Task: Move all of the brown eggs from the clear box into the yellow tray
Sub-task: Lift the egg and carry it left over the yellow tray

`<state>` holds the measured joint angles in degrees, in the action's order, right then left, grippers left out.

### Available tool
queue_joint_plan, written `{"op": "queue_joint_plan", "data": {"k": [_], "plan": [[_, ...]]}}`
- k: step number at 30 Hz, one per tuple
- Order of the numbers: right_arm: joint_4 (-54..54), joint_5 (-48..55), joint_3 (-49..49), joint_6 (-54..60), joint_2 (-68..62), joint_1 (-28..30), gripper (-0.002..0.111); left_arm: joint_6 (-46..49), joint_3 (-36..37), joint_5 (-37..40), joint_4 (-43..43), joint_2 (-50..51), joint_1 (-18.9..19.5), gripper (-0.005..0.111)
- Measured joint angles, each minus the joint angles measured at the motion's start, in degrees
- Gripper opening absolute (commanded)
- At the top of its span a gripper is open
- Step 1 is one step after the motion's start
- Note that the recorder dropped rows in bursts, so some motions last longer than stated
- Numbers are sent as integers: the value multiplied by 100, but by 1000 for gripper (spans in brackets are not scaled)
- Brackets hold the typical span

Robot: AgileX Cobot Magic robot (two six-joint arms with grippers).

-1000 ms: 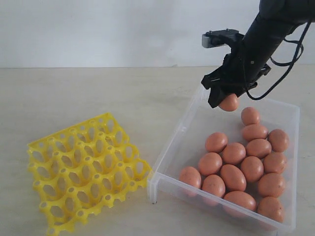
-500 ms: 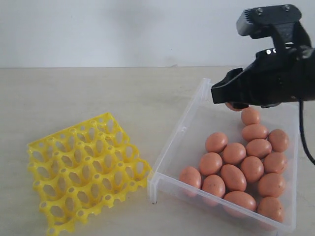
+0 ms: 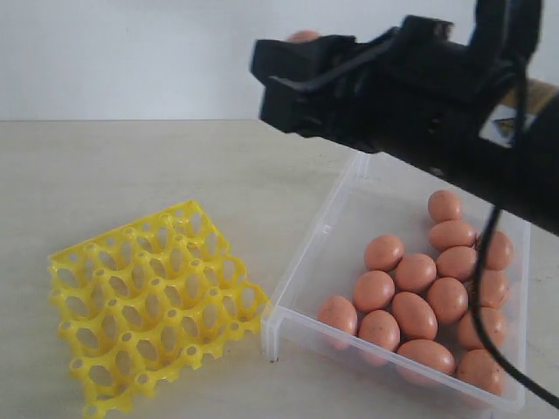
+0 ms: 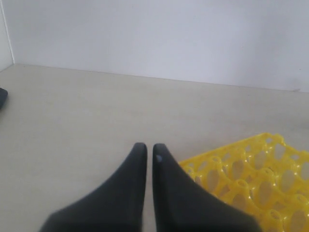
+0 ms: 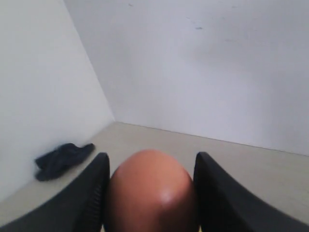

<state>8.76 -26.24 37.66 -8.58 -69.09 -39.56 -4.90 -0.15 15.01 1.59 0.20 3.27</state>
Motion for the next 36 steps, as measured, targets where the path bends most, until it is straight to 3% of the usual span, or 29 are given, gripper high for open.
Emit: {"op": "queue_joint_plan", "data": {"k": [4,10,17,24,29,36], "plan": [[-1440,-996,504,-2014,-954,-26,0,0,0,0,0,0,0,4],[-3035,-1901,1537,-3872,-2392,-39,0,0,0,0,0,0,0,4],[-4186,-2131,2419,-5247,-3319,-39,0,0,0,0,0,0,0,4],[-6891,-2141,3337,-7443,-4134,-39,0,0,0,0,0,0,0,4],[-7817,-1969,3929,-7921,-4398,-39,0,0,0,0,0,0,0,4],[-8009,-980,4774,-8005,-4774,-39,0,0,0,0,0,0,0,4]]}}
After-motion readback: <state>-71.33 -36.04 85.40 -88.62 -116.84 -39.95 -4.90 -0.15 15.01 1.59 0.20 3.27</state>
